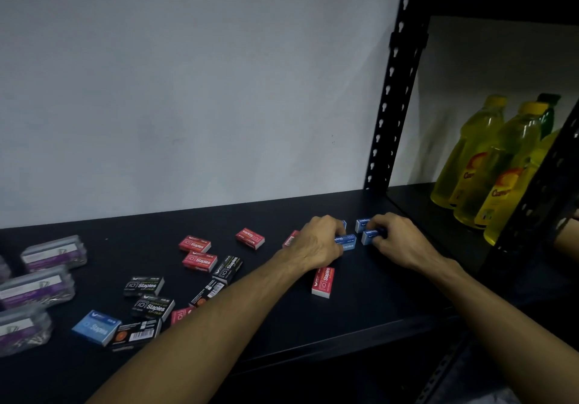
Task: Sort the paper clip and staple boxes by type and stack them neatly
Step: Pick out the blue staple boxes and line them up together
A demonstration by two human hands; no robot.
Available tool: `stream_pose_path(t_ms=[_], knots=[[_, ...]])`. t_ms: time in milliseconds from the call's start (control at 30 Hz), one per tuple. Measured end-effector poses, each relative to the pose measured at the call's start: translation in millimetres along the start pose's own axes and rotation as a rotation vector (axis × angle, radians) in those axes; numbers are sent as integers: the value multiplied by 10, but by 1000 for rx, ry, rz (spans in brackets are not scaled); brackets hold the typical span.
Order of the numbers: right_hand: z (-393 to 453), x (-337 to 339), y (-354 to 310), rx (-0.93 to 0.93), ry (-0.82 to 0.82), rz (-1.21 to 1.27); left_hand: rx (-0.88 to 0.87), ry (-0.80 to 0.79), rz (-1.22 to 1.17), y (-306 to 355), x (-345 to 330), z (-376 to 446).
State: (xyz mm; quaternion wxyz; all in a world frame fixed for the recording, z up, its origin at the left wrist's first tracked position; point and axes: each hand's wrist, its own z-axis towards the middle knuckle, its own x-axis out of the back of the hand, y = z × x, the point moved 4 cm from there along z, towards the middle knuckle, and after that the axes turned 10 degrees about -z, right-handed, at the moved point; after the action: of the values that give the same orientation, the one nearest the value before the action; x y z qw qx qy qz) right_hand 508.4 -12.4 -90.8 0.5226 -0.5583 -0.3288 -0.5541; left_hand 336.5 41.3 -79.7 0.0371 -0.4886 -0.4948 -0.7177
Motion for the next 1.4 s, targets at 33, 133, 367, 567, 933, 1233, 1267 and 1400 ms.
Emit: stream_pose_path(t_ms=[33,133,367,567,933,1233,1267,1400], knots=[[-5,6,1,-1,6,-1,-5,3,-6,-1,11,-8],[-14,29,6,0,25,-21,-12,6,-32,-13,71,-41],[-142,106,-51,-66,70,-122,-57,11,-26,-108,334,-258],[-201,223,-267,-81,158,-193,-73,73,-18,-221,720,-602],[-295,292,-1219,150,206,-61,-1,207,5,-795,1537,-1466],[-764,-39,-2466,550,-26,161,63,248,40,-1213,1700,-2184],[-819,-81,-2544,576,-64,157,73,250,51,-1266,1702,-2263],[-980,-183,-2738,654,-180,159,108,256,81,-1458,1703,-2540]])
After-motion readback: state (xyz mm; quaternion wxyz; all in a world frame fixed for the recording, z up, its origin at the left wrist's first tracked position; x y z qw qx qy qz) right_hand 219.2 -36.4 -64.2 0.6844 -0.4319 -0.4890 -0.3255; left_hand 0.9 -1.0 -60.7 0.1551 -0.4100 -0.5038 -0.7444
